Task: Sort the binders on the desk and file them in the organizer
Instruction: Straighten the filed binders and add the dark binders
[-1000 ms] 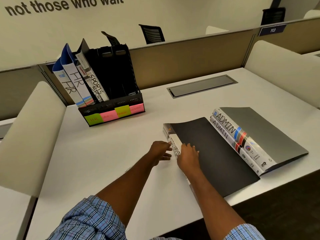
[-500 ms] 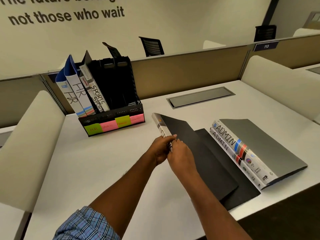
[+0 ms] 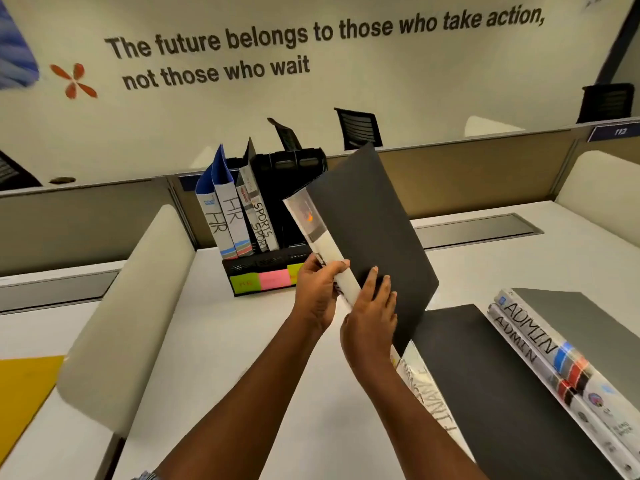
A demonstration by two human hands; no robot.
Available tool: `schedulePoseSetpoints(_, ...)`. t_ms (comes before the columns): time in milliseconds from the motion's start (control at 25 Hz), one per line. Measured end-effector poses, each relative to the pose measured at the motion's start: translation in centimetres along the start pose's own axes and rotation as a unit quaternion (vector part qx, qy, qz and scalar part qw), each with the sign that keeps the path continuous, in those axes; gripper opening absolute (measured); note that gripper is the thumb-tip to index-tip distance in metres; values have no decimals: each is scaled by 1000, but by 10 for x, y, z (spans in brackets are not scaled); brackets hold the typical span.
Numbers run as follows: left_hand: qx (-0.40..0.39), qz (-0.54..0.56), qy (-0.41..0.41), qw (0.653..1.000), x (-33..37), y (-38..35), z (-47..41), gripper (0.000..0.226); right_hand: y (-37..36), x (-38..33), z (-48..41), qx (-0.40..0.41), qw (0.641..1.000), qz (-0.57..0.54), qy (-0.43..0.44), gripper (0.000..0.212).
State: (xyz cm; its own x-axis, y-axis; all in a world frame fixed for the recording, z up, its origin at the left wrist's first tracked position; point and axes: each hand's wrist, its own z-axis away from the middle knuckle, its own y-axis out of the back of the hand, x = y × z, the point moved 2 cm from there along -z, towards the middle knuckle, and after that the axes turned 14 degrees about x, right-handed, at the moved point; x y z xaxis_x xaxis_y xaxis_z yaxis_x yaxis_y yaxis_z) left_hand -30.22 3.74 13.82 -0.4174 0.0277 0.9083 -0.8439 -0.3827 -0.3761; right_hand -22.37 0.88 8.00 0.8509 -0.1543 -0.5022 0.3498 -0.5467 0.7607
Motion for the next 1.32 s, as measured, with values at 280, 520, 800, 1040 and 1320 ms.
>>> schedulePoseSetpoints(280, 11, -43, -135, 990, 77, 34, -29, 29, -34, -85, -42, 56, 976, -185, 95, 76)
schedulePoseSetpoints(520, 33, -78, -202, 976, 105, 64, -54, 38, -62, -129, -68, 55, 952, -281, 110, 88)
schedulePoseSetpoints(800, -109, -81, -292, 947, 147, 61, -72, 42, -89, -161, -110, 86, 898, -424, 83, 78)
schedulePoseSetpoints(1040, -128, -69, -304, 941, 161, 42, -96, 39, -126, -168, -153, 73, 893, -437, 83, 65)
schedulePoseSetpoints(1320, -114, -86, -299, 943, 163, 40, -124, 42, -176, -161, -163, 22, 900, -427, 80, 60)
